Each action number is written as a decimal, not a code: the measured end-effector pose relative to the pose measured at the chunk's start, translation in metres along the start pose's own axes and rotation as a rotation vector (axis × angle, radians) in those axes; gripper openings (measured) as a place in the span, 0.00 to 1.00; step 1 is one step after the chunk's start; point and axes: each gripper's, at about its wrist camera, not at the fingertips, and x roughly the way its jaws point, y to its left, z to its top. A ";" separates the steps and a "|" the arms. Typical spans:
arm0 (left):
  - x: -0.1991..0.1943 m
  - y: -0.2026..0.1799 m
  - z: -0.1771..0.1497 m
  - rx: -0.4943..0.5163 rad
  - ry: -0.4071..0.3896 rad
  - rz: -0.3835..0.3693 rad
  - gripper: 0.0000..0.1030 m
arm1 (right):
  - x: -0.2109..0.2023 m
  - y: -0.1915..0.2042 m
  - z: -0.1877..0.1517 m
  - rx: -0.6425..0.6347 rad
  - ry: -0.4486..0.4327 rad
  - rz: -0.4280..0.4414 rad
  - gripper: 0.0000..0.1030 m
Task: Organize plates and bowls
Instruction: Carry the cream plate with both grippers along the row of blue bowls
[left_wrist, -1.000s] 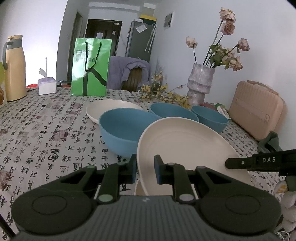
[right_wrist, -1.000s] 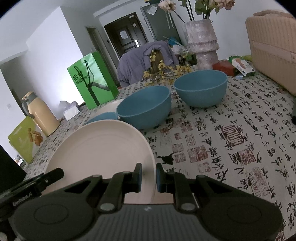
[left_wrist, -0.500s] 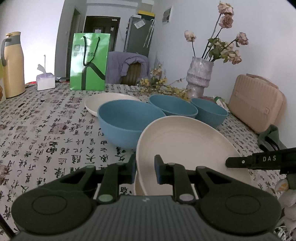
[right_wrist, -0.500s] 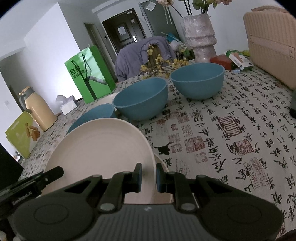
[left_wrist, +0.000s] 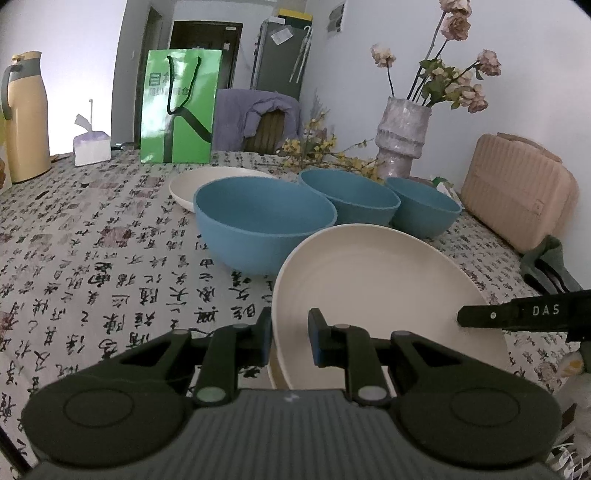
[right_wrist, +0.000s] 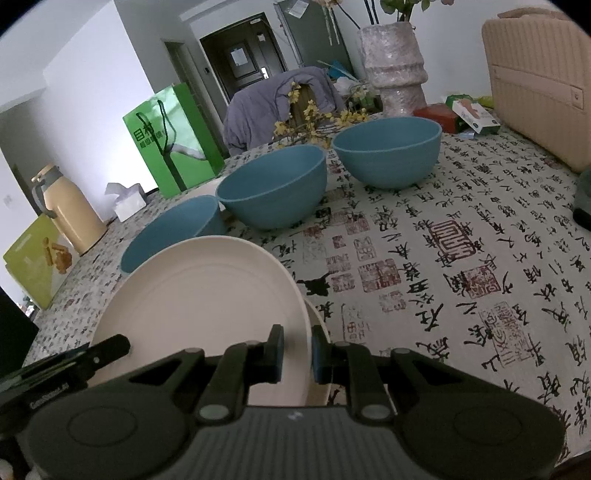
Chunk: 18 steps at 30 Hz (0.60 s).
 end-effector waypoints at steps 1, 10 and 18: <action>0.001 -0.001 0.000 -0.001 0.003 0.002 0.19 | 0.001 0.000 0.000 0.001 0.001 -0.001 0.15; 0.007 -0.003 -0.004 0.007 0.021 0.021 0.19 | 0.002 0.000 -0.003 -0.017 -0.004 -0.020 0.15; 0.011 -0.005 -0.006 0.022 0.023 0.051 0.20 | 0.004 0.008 -0.007 -0.069 -0.016 -0.051 0.15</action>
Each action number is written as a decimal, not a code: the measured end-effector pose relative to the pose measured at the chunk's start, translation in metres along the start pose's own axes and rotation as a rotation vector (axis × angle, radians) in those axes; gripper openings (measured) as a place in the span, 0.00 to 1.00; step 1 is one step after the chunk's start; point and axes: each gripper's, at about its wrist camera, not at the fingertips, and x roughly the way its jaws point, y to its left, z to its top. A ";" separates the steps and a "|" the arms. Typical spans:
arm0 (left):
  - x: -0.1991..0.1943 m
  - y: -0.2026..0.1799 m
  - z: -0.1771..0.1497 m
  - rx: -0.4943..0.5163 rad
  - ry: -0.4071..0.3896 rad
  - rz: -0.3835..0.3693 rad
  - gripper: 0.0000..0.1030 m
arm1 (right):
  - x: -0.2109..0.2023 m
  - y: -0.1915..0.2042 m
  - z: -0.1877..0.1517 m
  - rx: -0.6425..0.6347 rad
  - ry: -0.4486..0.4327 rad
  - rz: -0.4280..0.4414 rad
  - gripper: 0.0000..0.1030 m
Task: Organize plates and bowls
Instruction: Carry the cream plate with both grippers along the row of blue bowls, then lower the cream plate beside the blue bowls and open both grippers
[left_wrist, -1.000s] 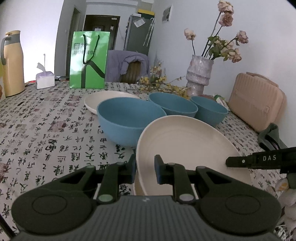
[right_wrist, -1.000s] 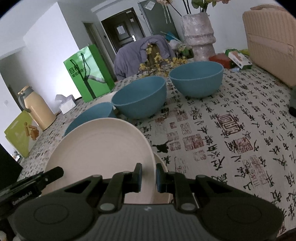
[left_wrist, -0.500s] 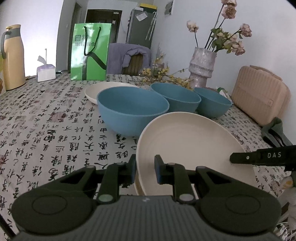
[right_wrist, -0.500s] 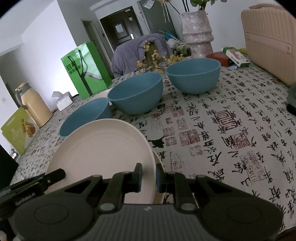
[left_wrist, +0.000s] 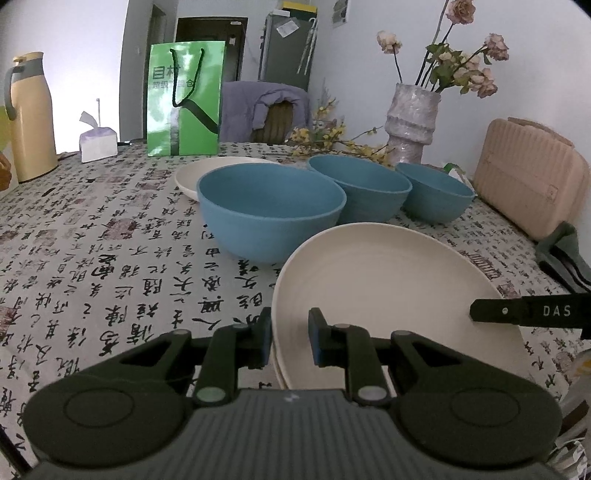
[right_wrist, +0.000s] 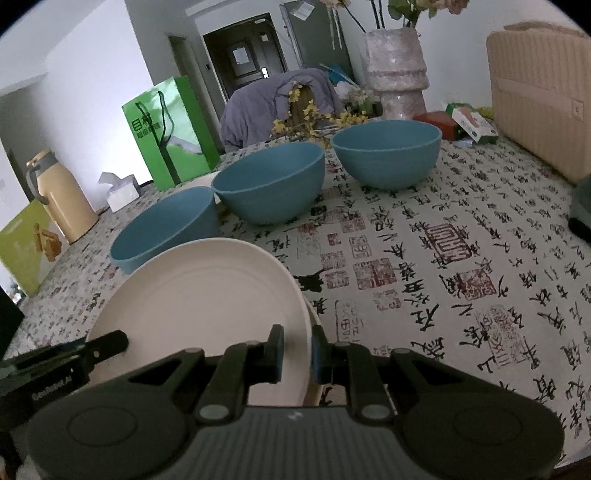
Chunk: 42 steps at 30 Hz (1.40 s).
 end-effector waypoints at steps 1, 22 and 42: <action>0.000 0.000 0.000 0.000 0.001 0.002 0.20 | 0.000 0.002 -0.001 -0.010 -0.003 -0.006 0.15; 0.007 -0.005 -0.005 0.031 0.017 0.034 0.21 | 0.000 0.033 -0.014 -0.263 -0.083 -0.160 0.18; 0.013 -0.009 -0.009 0.062 0.029 0.051 0.21 | 0.009 0.044 -0.030 -0.388 -0.114 -0.230 0.19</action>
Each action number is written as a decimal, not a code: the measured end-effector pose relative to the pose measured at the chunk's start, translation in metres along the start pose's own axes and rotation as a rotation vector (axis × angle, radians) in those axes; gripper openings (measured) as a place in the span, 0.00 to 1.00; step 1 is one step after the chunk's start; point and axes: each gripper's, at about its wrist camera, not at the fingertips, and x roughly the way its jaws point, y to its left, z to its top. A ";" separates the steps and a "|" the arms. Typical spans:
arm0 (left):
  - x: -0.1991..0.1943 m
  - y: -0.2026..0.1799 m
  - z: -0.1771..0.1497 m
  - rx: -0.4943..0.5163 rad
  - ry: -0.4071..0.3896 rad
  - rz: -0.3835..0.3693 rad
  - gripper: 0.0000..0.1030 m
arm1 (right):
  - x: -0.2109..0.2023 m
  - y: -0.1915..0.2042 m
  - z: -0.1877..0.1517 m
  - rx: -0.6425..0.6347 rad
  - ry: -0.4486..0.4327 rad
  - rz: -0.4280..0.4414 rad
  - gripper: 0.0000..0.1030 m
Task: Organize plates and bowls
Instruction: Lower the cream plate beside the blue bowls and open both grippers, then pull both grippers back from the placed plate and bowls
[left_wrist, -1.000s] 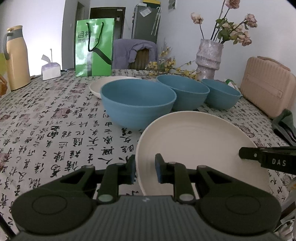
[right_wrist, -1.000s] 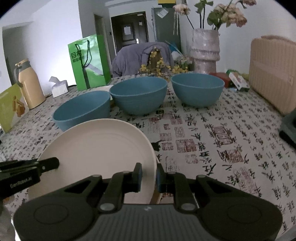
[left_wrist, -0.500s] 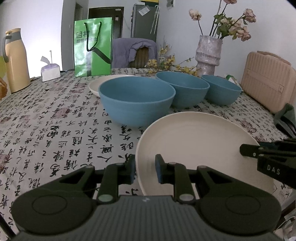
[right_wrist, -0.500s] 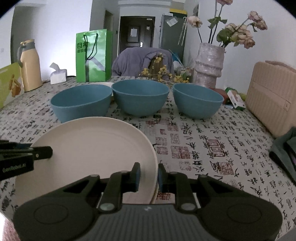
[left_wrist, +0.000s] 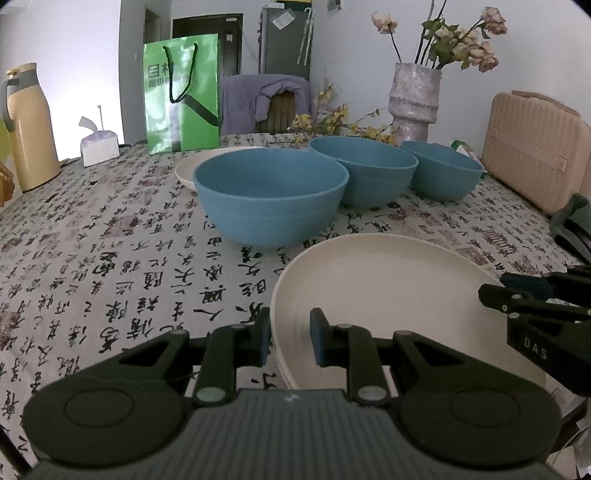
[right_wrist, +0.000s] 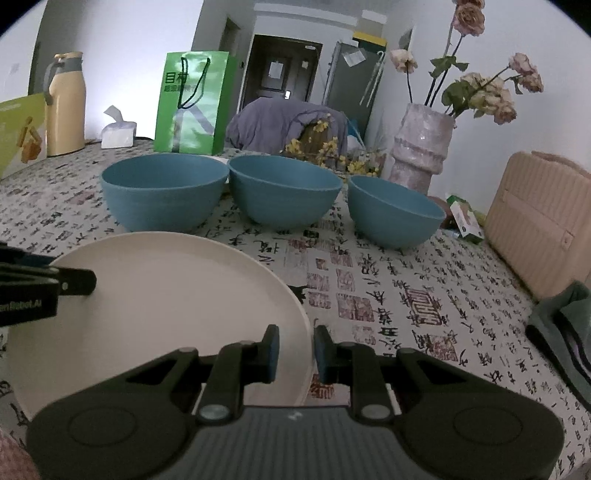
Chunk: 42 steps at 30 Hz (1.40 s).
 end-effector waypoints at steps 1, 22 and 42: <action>0.001 0.000 0.000 0.001 0.001 0.001 0.21 | 0.000 0.000 0.000 -0.001 -0.001 0.001 0.19; -0.022 0.015 0.009 -0.050 -0.084 0.001 0.81 | -0.013 -0.039 0.008 0.226 -0.080 0.212 0.75; -0.049 0.025 0.010 -0.037 -0.213 0.042 1.00 | -0.011 -0.041 0.007 0.317 -0.127 0.293 1.00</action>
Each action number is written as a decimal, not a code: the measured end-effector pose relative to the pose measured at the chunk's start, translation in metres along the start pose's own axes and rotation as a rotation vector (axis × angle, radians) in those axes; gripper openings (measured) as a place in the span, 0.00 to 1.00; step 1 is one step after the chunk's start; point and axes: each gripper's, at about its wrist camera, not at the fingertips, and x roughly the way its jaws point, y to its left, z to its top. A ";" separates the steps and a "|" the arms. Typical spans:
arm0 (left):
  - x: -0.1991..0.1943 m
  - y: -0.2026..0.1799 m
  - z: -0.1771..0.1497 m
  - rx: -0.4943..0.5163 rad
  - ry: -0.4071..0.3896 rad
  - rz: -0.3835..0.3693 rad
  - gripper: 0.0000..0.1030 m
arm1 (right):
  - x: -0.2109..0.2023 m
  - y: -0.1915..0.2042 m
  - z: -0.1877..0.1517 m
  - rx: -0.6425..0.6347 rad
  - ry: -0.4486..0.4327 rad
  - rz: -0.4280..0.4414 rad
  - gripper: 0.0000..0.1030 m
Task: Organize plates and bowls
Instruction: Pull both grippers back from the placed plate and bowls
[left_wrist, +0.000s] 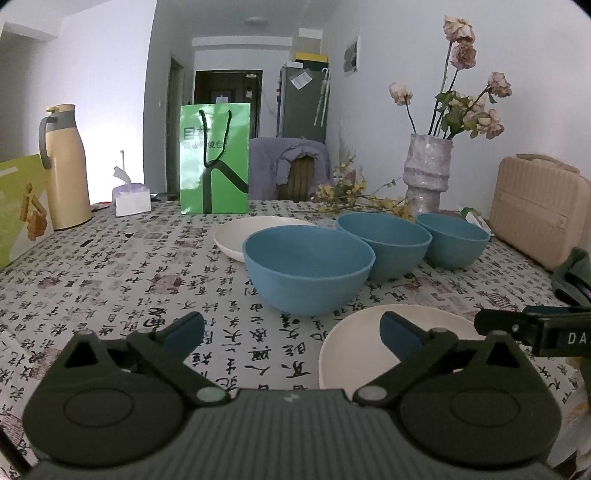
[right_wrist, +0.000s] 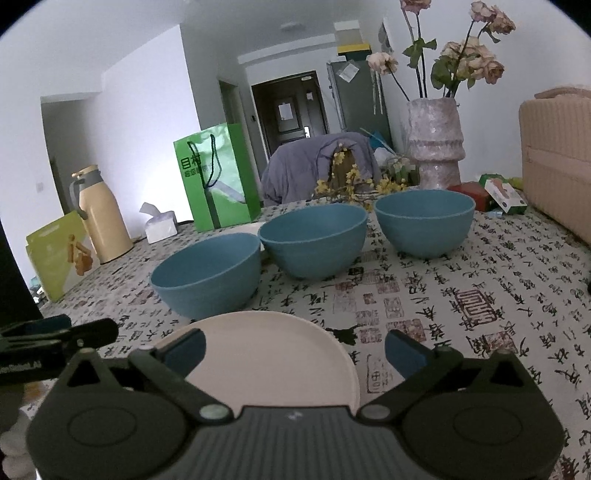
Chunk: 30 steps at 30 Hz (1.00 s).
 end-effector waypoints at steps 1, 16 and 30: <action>0.000 0.000 0.001 0.001 0.002 0.000 1.00 | 0.001 0.000 0.000 0.005 0.000 0.007 1.00; 0.000 0.024 0.007 -0.034 0.001 0.041 1.00 | 0.016 0.016 0.005 0.035 -0.014 0.082 1.00; -0.005 0.052 0.022 -0.061 -0.010 0.073 1.00 | 0.023 0.039 0.027 0.002 -0.028 0.059 1.00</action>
